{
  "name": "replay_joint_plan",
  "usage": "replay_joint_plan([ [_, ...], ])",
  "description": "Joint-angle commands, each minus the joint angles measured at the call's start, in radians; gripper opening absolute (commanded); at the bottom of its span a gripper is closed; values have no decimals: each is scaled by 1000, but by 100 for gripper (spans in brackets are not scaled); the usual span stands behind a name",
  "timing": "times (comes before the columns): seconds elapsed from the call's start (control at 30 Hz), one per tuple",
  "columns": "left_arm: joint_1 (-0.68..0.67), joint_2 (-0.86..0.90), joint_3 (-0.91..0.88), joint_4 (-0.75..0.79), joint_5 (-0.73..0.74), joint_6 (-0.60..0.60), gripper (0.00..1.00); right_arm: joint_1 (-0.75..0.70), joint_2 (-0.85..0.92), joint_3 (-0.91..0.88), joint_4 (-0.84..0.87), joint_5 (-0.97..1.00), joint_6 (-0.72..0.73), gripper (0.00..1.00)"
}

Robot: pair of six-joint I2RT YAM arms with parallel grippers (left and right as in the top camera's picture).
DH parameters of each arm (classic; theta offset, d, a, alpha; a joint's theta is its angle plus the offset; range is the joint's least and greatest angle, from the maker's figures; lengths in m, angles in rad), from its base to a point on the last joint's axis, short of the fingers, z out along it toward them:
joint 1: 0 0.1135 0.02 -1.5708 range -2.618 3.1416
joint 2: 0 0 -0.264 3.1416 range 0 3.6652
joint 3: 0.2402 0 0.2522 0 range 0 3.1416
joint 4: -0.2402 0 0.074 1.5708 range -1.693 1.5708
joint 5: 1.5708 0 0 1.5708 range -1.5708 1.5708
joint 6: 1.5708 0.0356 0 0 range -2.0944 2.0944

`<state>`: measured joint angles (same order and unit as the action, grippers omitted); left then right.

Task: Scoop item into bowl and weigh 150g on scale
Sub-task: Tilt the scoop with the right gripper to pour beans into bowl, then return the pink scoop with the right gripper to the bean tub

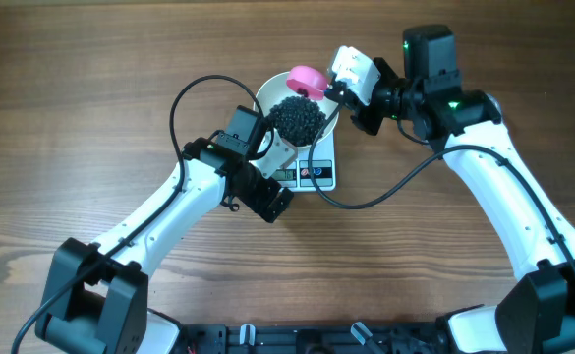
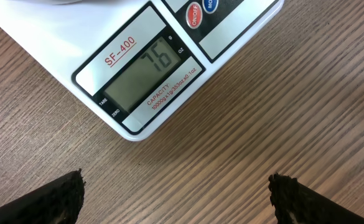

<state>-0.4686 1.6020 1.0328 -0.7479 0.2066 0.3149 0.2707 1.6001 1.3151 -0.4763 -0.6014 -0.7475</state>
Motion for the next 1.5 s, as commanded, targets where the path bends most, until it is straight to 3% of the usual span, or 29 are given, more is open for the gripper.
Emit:
replay_joint_plan([
  [0.0,-1,-11,-6,0,9,-6,100,3,-20,8,-10,3,-38,4],
  [0.47,-1,-11,-6,0,9,-6,100,3,-2,8,-29,53,-103,4],
  [0.77,-1,-11,-6,0,9,-6,100,3,1,8,3,121,-16,4],
  [0.8,-1,-11,-6,0,9,-6,100,3,1,8,-20,58,-93,4],
  [1.0,-1,-11,-6,0,9,-6,100,-10,2,8,64,290,281,4],
  [1.13,-1,-11,-6,1,9,-6,100,-163,-23,10,56,292,464,4],
  [1.3,-1,-11,-6,0,9,-6,100,-333,-23,9,-74,279,460,4],
  [1.47,-1,-11,-6,0,9,-6,100,-440,-18,6,-178,400,460,4],
])
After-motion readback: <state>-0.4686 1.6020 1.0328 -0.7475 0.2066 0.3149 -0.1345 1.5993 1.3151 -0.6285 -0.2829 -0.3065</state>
